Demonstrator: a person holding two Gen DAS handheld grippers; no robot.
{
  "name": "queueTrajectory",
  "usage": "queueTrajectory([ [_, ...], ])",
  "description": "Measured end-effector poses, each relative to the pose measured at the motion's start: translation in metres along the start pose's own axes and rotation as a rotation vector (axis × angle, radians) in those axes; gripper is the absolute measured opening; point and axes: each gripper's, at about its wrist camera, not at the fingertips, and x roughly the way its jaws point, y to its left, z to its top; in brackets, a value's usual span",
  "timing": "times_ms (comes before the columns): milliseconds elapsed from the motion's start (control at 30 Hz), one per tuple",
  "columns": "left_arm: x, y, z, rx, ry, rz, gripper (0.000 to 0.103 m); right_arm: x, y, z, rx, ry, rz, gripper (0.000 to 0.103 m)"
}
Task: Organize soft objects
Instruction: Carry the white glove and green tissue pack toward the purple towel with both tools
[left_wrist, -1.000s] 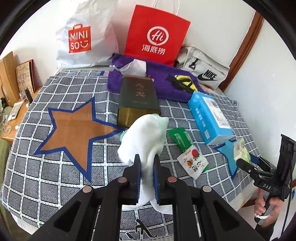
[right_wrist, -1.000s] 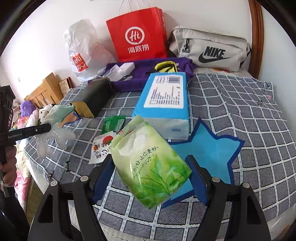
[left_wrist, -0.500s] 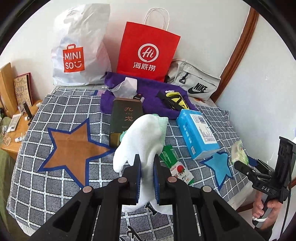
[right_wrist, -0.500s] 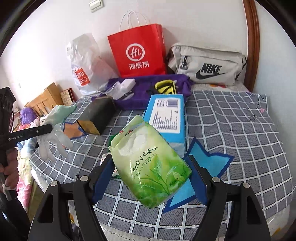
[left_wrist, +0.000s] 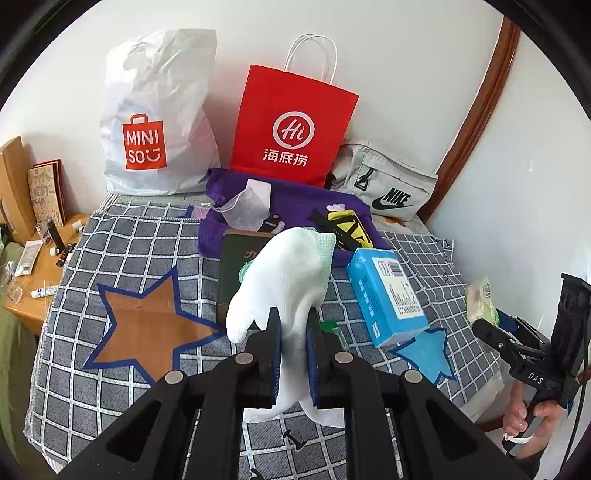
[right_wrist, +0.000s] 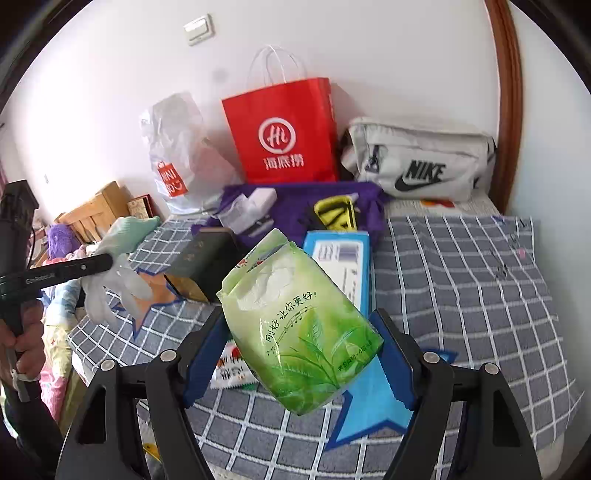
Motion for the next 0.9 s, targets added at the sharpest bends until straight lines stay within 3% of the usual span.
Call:
queueTrajectory([
  [400, 0.013, -0.004, 0.040, -0.010, -0.018, -0.004, 0.012, 0.013, -0.003, 0.040, -0.014, -0.033, 0.027, 0.076],
  [900, 0.057, 0.006, 0.091, -0.037, -0.007, 0.007, 0.012, 0.070, -0.020, 0.084, 0.015, -0.015, 0.019, 0.076],
])
